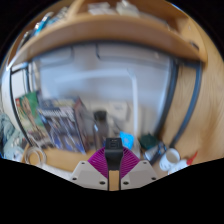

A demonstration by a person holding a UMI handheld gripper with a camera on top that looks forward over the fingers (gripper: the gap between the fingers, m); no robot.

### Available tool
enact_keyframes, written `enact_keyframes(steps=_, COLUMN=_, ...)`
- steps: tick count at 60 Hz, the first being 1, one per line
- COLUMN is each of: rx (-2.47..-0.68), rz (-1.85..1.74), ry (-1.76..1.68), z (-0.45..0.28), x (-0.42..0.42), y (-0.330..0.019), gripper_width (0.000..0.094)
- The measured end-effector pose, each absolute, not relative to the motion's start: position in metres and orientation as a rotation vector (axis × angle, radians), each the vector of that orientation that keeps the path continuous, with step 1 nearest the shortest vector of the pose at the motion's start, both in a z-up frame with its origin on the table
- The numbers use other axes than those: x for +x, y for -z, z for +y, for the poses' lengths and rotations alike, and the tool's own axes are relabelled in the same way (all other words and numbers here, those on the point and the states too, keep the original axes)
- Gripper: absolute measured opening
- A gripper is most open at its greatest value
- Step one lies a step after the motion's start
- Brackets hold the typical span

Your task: Unplug charger

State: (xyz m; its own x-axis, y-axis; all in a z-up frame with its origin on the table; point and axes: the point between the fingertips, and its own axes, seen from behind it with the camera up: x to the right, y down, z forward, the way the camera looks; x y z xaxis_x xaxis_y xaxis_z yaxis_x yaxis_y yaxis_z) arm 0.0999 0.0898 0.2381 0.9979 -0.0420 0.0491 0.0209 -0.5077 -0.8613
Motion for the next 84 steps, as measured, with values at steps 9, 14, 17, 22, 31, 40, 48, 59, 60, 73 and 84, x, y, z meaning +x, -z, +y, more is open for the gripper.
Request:
enact_keyframes(steps=9, rx=-2.513, rz=0.062, ry=0.039, z=0.04, x=0.173, y=-0.115, gripper_width=0.0119)
enact_keyframes(steps=14, rx=-2.604, rz=0.038, ry=0.05, z=0.022, x=0.2, y=-0.066, gripper_width=0.0118)
enact_keyframes(steps=17, rx=-2.661, rz=0.062, ry=0.013, z=0.012, x=0.204, y=-0.043, gripper_width=0.0118)
enact_keyframes(steps=22, rx=-2.728, rz=0.064, ry=-0.035, z=0.003, x=0.209, y=-0.02, gripper_width=0.0121)
enact_keyframes(steps=31, rx=-2.76, rz=0.016, ry=-0.032, z=-0.001, x=0.218, y=0.006, gripper_width=0.0188)
enact_keyframes(steps=40, rx=-2.755, rz=0.044, ry=-0.041, z=0.004, x=0.221, y=0.017, gripper_width=0.0222)
enact_keyframes(steps=48, rx=-2.725, rz=0.036, ry=-0.038, z=0.012, x=0.22, y=0.016, gripper_width=0.0327)
enact_keyframes(steps=59, rx=-2.628, rz=0.055, ry=0.047, z=0.023, x=0.226, y=-0.017, gripper_width=0.0579)
enact_keyframes(steps=60, rx=-2.609, rz=0.056, ry=0.051, z=0.024, x=0.226, y=-0.024, gripper_width=0.0607)
enact_keyframes(steps=73, rx=-2.294, rz=0.099, ry=-0.001, z=0.027, x=0.177, y=-0.165, gripper_width=0.0805)
enact_keyframes(steps=84, rx=-2.061, rz=0.086, ry=-0.032, z=-0.009, x=0.102, y=-0.259, gripper_width=0.0809)
